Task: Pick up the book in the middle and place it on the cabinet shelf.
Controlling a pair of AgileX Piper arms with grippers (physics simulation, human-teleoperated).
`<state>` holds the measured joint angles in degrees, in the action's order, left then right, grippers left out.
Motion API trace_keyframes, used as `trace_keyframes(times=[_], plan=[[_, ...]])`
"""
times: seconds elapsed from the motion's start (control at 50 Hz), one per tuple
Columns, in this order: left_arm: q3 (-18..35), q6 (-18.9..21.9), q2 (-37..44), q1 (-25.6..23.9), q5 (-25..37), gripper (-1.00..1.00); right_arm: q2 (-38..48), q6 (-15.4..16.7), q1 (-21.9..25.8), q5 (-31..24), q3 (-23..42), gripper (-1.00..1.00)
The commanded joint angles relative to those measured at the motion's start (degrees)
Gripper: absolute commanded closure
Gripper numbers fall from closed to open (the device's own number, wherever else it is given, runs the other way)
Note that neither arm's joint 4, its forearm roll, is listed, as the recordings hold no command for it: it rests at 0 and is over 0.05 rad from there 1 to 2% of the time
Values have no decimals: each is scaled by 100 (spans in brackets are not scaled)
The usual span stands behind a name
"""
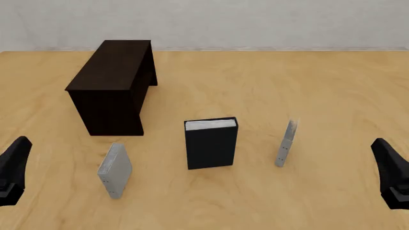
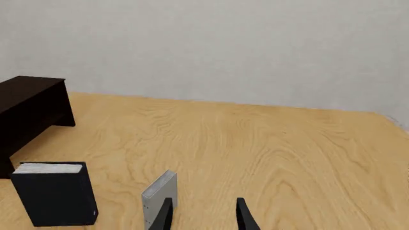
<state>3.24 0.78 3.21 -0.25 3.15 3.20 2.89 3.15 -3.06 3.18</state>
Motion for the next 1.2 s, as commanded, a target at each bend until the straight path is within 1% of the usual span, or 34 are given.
trace_keyframes(times=[0.02, 0.04, 0.06, 0.08, 0.14, 0.18, 0.22, 0.26, 0.32, 0.34, 0.36, 0.38, 0.4, 0.48, 0.54, 0.56, 0.6, 0.62, 0.7, 0.76, 0.8, 0.84, 0.86, 0.94, 0.96, 0.98, 1.0, 1.02, 1.06, 1.1, 1.12, 1.14, 1.16, 1.2], plan=[[-244, -99, -280, -55, -271, -100, -235, -478, -321, 329, -296, -100], [-187, -205, -213, -85, -255, -100, -248, -471, -310, 319, -301, -100], [-157, -500, -110, -57, -253, -100, -252, -455, -310, 315, -304, -100], [-127, -583, -38, -49, -245, -100, -257, -443, -310, 313, -306, -100], [-36, -383, -139, -247, -51, -100, -228, -410, -332, 328, -311, -100], [143, -420, -220, -289, 199, -100, -158, -378, -455, 388, -313, -100], [190, -436, -253, -331, 255, -100, -123, -384, -560, 430, -315, -100], [464, -363, -282, -443, 460, -100, -128, -398, -521, 416, -315, -100], [646, -362, -244, -458, 615, -100, -111, -402, -523, 424, -315, -100], [912, -399, -297, -518, 840, -100, -107, -403, -526, 426, -315, -100], [1049, -358, -304, -570, 918, -100, -103, -403, -530, 427, -315, -100], [1049, -358, -304, -570, 918, -100, -103, -403, -530, 428, -315, -100], [1309, -353, -260, -700, 1077, -100, -96, -416, -534, 431, -315, -100], [1655, -225, -37, -975, 1183, -100, -90, -402, -538, 434, -315, -100], [1781, -96, 100, -1143, 1200, -100, -98, -394, -542, 430, -315, -100], [1828, -124, 121, -1148, 1224, -100, -98, -395, -546, 429, -315, -100], [1857, -123, 159, -1183, 1224, -100, -98, -395, -546, 429, -315, -100], [1910, -35, 293, -1338, 1213, -100, -98, -386, -550, 429, -315, -100], [1906, 66, 507, -1481, 1086, -100, -101, -379, -551, 428, -315, -100], [2016, 49, 925, -1849, 1042, -100, -105, -384, -562, 424, -315, -100], [2021, 98, 1005, -1907, 998, -100, -102, -384, -563, 425, -315, -100], [2051, 187, 1209, -2097, 889, -100, -62, -361, -562, 449, -315, -100], [2065, 276, 1504, -2332, 771, -100, -28, -334, -558, 468, -315, -100], [2185, 344, 1826, -2457, 627, -100, -50, -342, -560, 457, -315, -100], [2302, 422, 1813, -2402, 568, -100, -52, -352, -563, 455, -315, -100], [2332, 672, 1878, -2410, 519, -100, -52, -355, -563, 455, -315, -100], [2405, 869, 2103, -2641, 487, -100, -49, -355, -563, 457, -315, -100], [2506, 708, 2143, -2745, 530, -100, -45, -349, -562, 459, -315, -100], [2707, 705, 2274, -2727, 521, -100, 6, -322, -555, 490, -315, -100], [2765, 1147, 2632, -2835, 312, -100, 26, -313, -557, 502, -315, -100], [2765, 1147, 2636, -2835, 308, -100, 27, -313, -557, 503, -315, -100], [2846, 1042, 2738, -2894, 312, -100, 22, -310, -557, 500, -315, -100], [2961, 977, 2937, -3034, 265, -100, 9, -313, -558, 493, -315, -100], [2988, 993, 3053, -3073, 220, -100, 7, -315, -558, 491, -315, -100]])
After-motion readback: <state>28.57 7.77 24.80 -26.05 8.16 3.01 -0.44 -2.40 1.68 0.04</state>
